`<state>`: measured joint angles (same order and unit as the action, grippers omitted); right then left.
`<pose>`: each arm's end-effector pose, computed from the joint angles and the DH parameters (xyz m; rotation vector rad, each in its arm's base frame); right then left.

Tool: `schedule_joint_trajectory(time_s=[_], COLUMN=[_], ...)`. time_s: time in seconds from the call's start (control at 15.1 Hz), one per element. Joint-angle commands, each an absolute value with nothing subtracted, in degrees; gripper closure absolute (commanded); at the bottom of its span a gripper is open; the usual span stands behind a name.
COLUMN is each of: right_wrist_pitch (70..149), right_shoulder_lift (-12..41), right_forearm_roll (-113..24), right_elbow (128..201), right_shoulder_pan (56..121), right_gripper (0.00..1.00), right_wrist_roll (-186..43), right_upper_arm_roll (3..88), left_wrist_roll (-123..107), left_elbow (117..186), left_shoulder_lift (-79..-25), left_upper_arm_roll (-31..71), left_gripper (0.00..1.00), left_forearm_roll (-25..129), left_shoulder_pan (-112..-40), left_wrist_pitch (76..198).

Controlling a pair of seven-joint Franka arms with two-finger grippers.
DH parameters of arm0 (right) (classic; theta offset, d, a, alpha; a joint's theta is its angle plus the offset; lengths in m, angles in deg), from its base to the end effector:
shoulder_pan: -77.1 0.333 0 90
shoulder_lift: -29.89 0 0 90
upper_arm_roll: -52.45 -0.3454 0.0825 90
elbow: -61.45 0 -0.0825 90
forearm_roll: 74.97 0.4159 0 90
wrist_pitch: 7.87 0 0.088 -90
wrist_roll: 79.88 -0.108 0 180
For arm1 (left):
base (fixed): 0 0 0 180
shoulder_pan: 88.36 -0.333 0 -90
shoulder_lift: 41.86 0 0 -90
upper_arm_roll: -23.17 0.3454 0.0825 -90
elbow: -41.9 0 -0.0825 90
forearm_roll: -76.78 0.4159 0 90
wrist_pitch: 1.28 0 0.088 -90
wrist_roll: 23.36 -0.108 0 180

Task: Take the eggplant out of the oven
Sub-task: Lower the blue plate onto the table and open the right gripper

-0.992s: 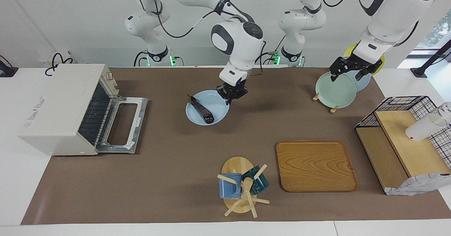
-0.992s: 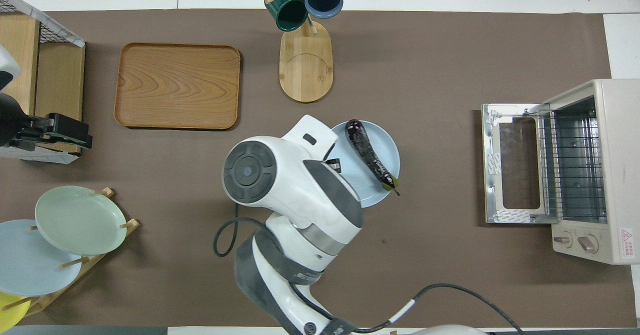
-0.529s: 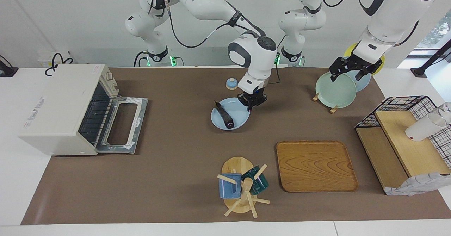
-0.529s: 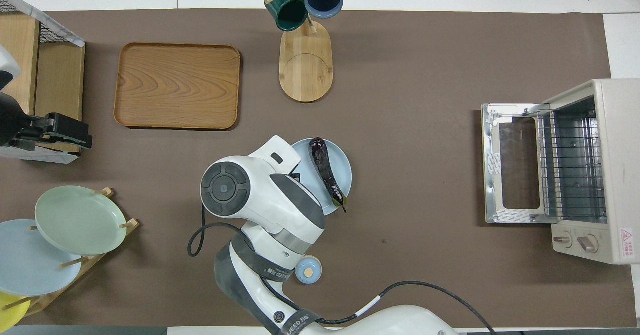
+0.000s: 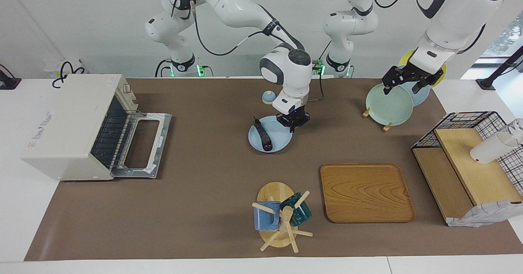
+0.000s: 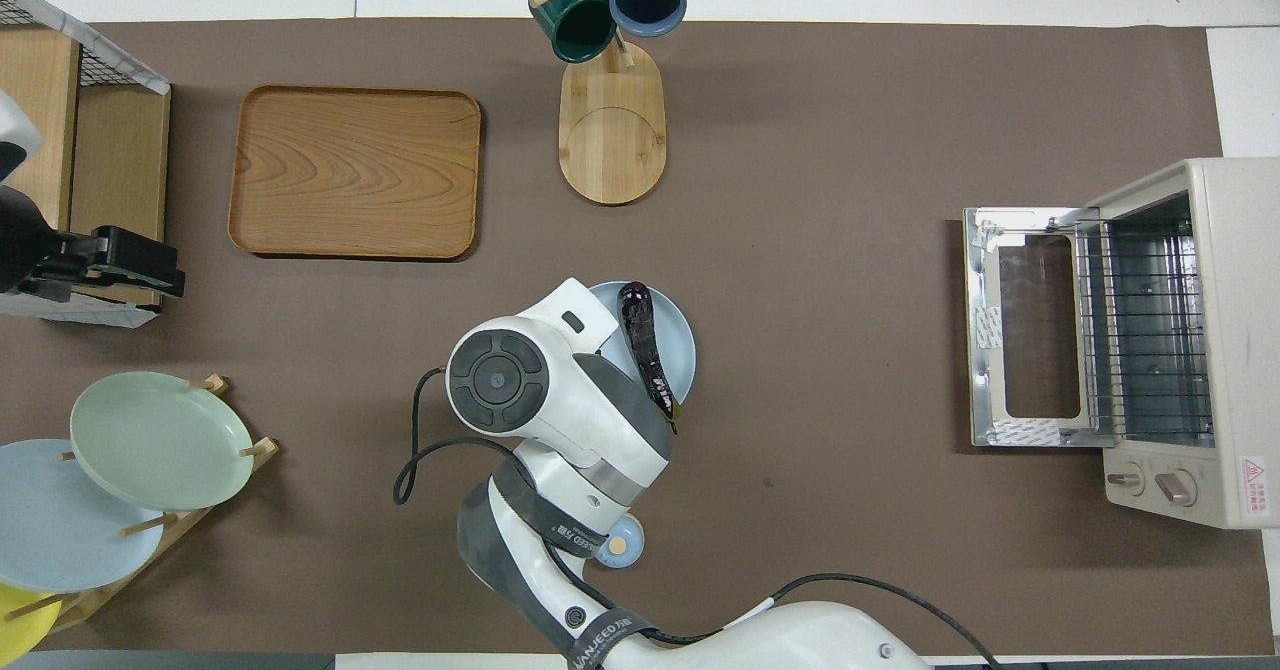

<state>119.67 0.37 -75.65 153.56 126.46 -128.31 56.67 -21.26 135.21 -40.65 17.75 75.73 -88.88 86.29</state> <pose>0.5155 0.5282 0.3475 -3.0919 0.0607 -0.1620 0.5707 -0.0516 0.6326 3.1267 -0.0763 -0.1252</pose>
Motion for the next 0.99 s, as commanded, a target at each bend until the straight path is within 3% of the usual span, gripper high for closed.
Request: schedule_joint_trajectory(time_s=[0.0,0.2,0.46,0.66,0.93], right_wrist_pitch=[117.7,109.8,102.2,102.2,106.9], right_shoulder_lift=[1.7,2.1,6.9,11.1,14.5], right_forearm_roll=[-75.3,-75.9,-75.9,-75.9,-81.4], right_elbow=[151.6,146.4,148.1,156.6,166.7], right_shoulder_pan=[125.4,122.6,112.9,107.2,103.2], right_gripper=[0.76,0.76,0.79,0.99,1.0], right_wrist_roll=[-128.7,-125.2,-112.1,-105.9,-102.4], right_upper_arm_roll=[56.1,56.8,56.9,56.9,57.0], left_wrist_roll=[-21.5,-21.5,-21.5,-21.3,-21.3], left_elbow=[135.8,135.8,135.8,135.8,135.9], left_shoulder_lift=[-39.8,-39.8,-39.8,-39.8,-39.8], left_upper_arm_roll=[17.1,17.1,17.1,17.1,17.1], left_gripper=[0.0,0.0,0.0,0.0,0.0], left_forearm_roll=[75.4,75.4,75.4,75.4,75.4], left_shoulder_pan=[-89.9,-89.9,-89.9,-89.9,-89.8], left_wrist_pitch=[86.0,86.0,86.0,86.0,85.3])
